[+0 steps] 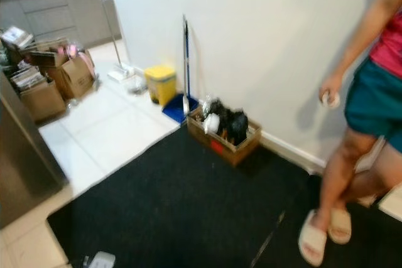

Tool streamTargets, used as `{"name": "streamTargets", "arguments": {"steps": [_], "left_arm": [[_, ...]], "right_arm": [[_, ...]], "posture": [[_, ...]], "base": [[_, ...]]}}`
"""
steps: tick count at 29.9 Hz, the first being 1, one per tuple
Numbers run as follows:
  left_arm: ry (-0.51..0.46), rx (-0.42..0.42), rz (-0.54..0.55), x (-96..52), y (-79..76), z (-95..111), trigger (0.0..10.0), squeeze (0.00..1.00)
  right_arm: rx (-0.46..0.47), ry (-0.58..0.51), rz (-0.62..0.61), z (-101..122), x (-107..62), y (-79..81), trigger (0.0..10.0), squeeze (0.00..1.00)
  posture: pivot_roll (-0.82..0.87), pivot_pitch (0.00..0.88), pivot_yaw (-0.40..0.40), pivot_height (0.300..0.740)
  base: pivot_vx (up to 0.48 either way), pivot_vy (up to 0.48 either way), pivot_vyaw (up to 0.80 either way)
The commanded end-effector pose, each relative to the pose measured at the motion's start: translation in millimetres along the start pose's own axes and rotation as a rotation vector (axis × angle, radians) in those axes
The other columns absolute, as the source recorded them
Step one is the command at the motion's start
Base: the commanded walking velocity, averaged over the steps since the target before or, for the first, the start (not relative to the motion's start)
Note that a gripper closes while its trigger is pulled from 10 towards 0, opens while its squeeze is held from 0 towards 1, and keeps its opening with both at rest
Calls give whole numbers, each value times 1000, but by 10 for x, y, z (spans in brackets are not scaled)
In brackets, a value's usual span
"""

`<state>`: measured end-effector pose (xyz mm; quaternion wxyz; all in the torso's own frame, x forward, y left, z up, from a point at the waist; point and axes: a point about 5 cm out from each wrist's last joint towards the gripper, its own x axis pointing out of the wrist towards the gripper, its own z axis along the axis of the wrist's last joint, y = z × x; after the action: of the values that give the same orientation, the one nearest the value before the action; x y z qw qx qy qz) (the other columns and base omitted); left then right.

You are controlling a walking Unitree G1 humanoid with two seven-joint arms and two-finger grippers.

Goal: Restocking fridge

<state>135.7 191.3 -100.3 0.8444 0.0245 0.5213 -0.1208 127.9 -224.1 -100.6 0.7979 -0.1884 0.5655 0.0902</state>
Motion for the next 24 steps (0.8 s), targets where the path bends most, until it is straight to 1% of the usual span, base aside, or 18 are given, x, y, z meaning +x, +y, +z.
{"name": "streamTargets", "arguments": {"steps": [1,24], "left_arm": [[48,-5,0,-21,3,-125,10000,0],[48,-1,-2,-21,3,-122,10000,0]], "right_arm": [[20,15,13,-52,0,44,10000,0],[32,12,26,-53,-2,38,10000,0]], "posture": [[37,0,3,740],[35,0,3,740]], "base": [[341,0,0],[344,0,0]]}}
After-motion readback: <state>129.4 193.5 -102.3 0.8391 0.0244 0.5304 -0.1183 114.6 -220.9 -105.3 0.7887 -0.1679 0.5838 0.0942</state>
